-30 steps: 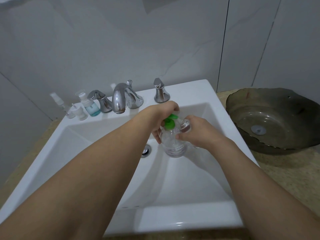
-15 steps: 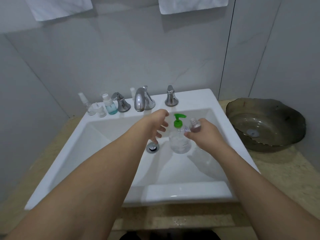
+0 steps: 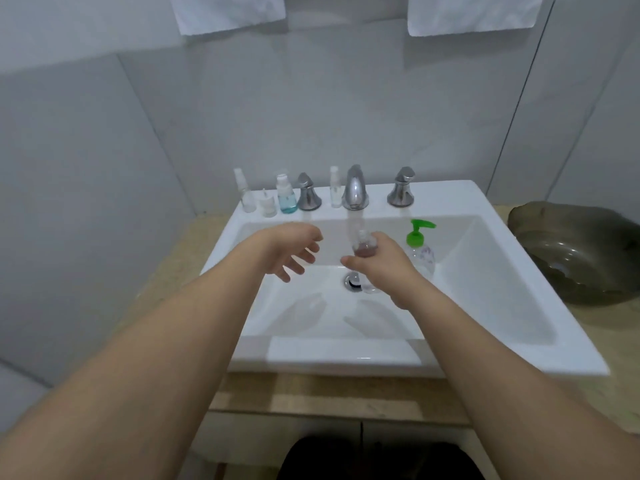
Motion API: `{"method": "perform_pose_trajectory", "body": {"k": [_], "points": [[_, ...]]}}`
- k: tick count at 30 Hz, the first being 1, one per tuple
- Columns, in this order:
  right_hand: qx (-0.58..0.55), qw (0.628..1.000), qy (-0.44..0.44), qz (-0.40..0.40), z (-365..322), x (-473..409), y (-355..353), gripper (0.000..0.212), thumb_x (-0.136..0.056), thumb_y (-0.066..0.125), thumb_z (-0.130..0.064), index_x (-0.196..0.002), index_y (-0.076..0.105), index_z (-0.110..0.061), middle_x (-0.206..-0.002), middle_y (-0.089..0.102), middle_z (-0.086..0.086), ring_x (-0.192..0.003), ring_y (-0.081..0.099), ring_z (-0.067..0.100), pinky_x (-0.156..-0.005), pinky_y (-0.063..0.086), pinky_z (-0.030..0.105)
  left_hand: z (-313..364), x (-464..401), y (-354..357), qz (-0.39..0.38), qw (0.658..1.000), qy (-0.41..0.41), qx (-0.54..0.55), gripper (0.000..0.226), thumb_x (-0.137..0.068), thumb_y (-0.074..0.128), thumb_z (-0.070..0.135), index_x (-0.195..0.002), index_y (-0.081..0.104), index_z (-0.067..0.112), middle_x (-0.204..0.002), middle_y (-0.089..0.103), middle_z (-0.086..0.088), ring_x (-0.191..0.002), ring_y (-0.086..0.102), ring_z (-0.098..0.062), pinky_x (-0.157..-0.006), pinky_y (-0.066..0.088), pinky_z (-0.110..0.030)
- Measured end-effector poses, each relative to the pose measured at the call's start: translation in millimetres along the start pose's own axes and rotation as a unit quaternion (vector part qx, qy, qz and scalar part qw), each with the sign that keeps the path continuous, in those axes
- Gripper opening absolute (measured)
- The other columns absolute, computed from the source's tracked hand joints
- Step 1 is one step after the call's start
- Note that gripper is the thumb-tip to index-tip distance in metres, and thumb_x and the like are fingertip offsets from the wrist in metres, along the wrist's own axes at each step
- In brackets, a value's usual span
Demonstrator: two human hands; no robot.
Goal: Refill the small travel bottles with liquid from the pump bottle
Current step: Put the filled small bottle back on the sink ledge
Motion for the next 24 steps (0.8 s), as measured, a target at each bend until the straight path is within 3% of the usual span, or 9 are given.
{"method": "perform_pose_trajectory", "body": {"k": [7,10,12,15,19,24], "points": [[-0.069,0.996,0.025,-0.046,-12.9,-26.5,60.9,0.029,-0.08,0.075,-0.026,-0.089,0.048,-0.022,-0.082,0.055,-0.005,-0.067,0.051,0.014,-0.058,0.038,0.026,-34.2,-1.8,-60.0,0.118,0.991,0.063,-0.01,0.03,-0.099,0.049,0.026,-0.124,0.06,0.012,-0.122,0.064,-0.005,-0.107,0.063,-0.028,-0.089,0.049,-0.042],[-0.077,0.996,0.003,-0.043,-16.7,-40.6,80.0,0.028,-0.078,0.076,-0.023,-0.088,0.05,-0.022,-0.082,0.056,-0.005,-0.076,0.055,0.016,-0.068,0.046,0.032,-40.0,-9.9,-74.5,0.176,0.979,0.103,0.006,0.013,-0.096,0.052,0.021,-0.104,0.061,0.018,-0.103,0.06,-0.004,-0.089,0.055,-0.026,-0.079,0.045,-0.036],[-0.071,0.996,-0.006,-0.046,-20.3,-50.9,90.5,0.028,-0.079,0.076,-0.023,-0.092,0.052,-0.019,-0.085,0.058,-0.004,-0.08,0.056,0.015,-0.076,0.048,0.035,-45.5,-19.5,-84.2,0.217,0.969,0.117,0.019,0.021,-0.094,0.053,0.023,-0.113,0.062,0.022,-0.104,0.063,-0.001,-0.095,0.059,-0.026,-0.085,0.05,-0.037],[-0.066,0.997,-0.004,-0.051,-18.5,-64.2,96.9,0.028,-0.08,0.075,-0.024,-0.095,0.053,-0.018,-0.089,0.06,-0.002,-0.083,0.058,0.016,-0.075,0.049,0.034,-51.4,-32.5,-89.6,0.247,0.959,0.124,0.058,0.049,-0.092,0.056,0.024,-0.141,0.053,0.02,-0.131,0.06,0.001,-0.117,0.06,-0.026,-0.102,0.052,-0.045],[-0.076,0.996,-0.001,-0.054,-5.0,-83.4,99.4,0.032,-0.079,0.076,-0.022,-0.1,0.055,-0.009,-0.089,0.06,0.003,-0.08,0.057,0.017,-0.068,0.048,0.033,-45.2,-49.2,-90.1,0.276,0.944,0.138,0.117,0.055,-0.094,0.06,0.024,-0.147,0.048,0.017,-0.138,0.057,-0.001,-0.12,0.059,-0.024,-0.105,0.05,-0.046],[-0.066,0.995,0.001,-0.075,3.3,-96.8,111.5,0.029,-0.079,0.077,-0.019,-0.097,0.057,-0.009,-0.087,0.062,0.003,-0.079,0.059,0.017,-0.069,0.052,0.036,-36.7,-70.8,-88.0,0.341,0.917,0.159,0.134,0.055,-0.095,0.064,0.028,-0.146,0.048,0.015,-0.144,0.055,-0.003,-0.131,0.053,-0.022,-0.102,0.042,-0.03]]}}
Point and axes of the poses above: each hand's wrist, its own x-axis away from the middle knuckle, its own y-axis out of the palm, z = x × y, the point moved 5 cm from there along -x, towards the middle knuckle
